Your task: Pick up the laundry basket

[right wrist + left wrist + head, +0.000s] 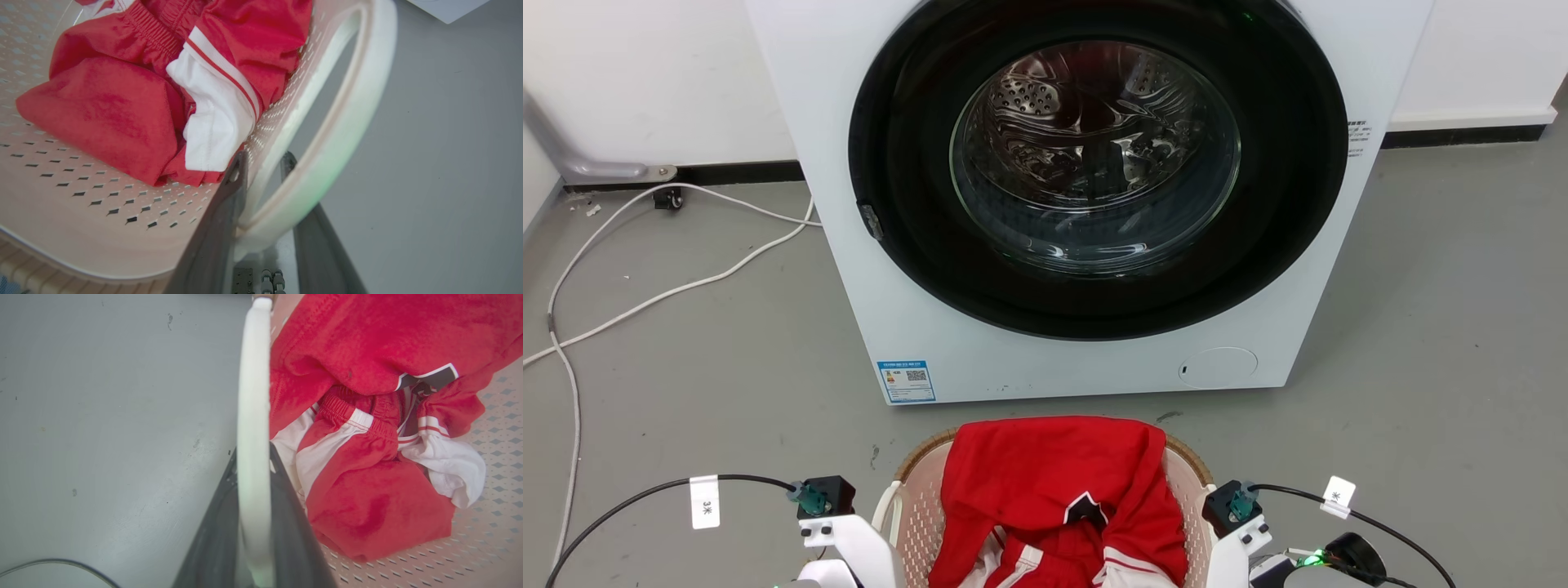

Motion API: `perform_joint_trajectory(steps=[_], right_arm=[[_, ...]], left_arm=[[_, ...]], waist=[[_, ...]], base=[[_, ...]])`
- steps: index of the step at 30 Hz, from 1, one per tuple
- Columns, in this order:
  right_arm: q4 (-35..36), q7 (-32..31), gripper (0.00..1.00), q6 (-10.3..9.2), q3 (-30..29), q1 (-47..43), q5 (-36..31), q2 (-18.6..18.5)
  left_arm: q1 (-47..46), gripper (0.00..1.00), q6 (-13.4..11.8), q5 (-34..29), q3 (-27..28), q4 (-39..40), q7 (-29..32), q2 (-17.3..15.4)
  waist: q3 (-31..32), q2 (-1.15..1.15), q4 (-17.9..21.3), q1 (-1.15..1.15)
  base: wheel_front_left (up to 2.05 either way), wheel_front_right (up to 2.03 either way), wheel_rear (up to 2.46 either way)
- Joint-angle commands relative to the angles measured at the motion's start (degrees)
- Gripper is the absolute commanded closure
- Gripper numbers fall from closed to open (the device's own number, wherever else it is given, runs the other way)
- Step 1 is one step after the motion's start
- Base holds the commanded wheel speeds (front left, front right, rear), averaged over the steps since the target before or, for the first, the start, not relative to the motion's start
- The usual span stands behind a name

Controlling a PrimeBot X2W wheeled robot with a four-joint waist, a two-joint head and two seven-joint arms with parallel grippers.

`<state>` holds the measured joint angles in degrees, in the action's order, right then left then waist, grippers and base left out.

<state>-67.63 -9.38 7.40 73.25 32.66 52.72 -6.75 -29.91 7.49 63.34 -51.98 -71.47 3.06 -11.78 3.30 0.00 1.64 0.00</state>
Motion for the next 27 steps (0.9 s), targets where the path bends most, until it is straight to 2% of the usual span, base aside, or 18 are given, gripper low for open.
perform_joint_trajectory(steps=[1,27], right_arm=[[-0.3,0.0,1.0,0.18,0.2,-0.7,0.0,-0.7],[-0.4,-0.2,1.0,0.18,0.2,-1.0,0.1,-0.7]], left_arm=[[-1.0,1.0,0.0,0.5,-0.2,-0.1,-0.5,-0.9],[-1.0,1.0,0.0,2.4,-2.2,-0.1,-1.0,-1.2]], waist=[[0.0,0.0,0.0,0.0],[-0.1,0.0,0.2,0.0]], base=[[0.0,0.0,0.0],[0.0,0.0,0.0]])
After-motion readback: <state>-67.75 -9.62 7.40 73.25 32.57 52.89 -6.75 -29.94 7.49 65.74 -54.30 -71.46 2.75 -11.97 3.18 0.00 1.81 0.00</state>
